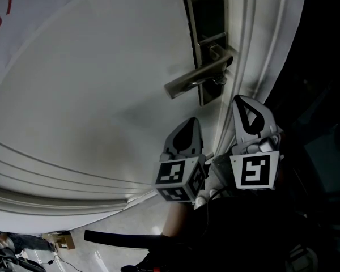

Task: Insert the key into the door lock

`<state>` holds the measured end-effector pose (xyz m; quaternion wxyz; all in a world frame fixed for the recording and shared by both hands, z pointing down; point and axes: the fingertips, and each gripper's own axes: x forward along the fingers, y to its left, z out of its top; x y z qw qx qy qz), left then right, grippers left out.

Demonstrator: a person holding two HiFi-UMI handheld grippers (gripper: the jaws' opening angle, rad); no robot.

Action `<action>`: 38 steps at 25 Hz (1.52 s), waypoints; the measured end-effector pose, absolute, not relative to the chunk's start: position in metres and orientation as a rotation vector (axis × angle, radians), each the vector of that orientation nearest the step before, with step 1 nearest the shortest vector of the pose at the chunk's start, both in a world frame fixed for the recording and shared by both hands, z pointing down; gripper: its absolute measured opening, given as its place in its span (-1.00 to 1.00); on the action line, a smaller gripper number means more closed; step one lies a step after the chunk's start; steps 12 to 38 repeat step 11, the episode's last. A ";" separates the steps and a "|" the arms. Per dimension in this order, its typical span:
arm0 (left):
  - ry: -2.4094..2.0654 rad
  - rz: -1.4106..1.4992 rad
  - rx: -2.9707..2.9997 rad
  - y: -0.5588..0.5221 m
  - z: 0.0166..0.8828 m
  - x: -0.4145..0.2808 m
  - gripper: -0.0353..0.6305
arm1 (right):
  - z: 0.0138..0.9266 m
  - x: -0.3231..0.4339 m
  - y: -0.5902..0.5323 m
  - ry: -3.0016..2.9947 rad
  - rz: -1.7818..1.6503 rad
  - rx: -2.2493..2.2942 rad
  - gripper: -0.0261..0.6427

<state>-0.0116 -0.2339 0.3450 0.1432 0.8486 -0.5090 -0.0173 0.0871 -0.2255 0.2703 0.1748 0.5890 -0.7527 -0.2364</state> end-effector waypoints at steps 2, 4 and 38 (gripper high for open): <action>-1.467 -0.048 2.447 -0.234 0.345 -0.011 -0.89 | 0.270 0.087 -0.225 -2.135 -0.671 1.670 -0.92; -1.465 -0.045 2.444 -0.233 0.345 -0.011 -0.89 | 0.269 0.087 -0.225 -2.134 -0.672 1.668 -0.92; -1.461 -0.044 2.445 -0.234 0.345 -0.011 -0.89 | 0.267 0.087 -0.225 -2.135 -0.671 1.670 -0.92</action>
